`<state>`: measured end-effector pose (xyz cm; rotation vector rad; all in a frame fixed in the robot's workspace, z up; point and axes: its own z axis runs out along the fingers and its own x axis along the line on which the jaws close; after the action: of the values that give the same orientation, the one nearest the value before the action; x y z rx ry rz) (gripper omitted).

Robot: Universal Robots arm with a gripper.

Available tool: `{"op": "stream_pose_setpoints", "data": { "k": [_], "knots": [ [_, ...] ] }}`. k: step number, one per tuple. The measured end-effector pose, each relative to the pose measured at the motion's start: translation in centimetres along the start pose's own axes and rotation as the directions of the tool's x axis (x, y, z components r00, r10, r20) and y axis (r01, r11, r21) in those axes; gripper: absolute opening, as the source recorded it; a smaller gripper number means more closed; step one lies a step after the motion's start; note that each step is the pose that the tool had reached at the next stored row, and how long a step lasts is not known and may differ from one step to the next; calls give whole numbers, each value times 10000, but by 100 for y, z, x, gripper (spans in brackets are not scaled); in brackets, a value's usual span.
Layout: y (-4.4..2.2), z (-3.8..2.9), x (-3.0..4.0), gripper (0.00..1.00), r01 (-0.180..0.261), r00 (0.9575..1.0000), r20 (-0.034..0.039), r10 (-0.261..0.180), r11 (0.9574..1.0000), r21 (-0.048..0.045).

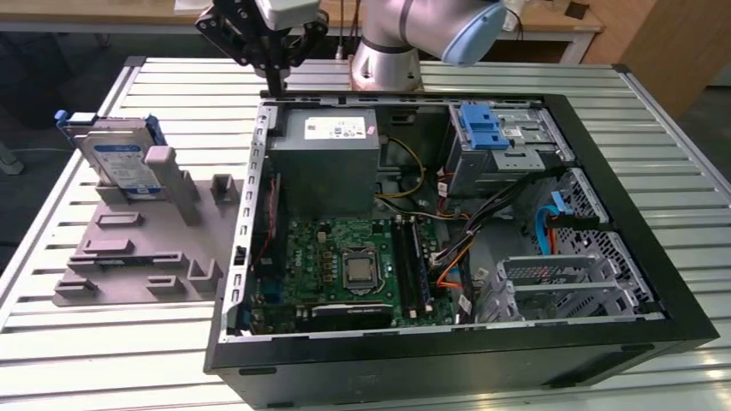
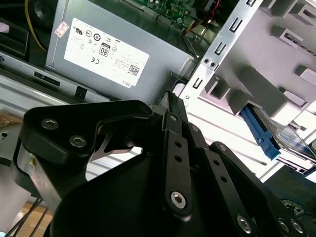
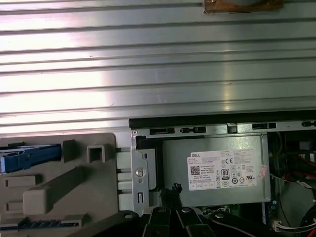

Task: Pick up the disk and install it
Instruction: 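Reach for the disk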

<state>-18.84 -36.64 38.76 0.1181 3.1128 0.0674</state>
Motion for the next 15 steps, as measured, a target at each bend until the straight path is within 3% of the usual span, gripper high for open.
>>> {"op": "stream_pose_setpoints", "data": {
  "k": [9, 15],
  "knots": [
    [49, 18, 127, 11, 0, 10000, 1, 0, 10000, -1],
    [100, 27, 255, 11, 0, 10000, 2, 0, 10000, -3]
  ]
}}
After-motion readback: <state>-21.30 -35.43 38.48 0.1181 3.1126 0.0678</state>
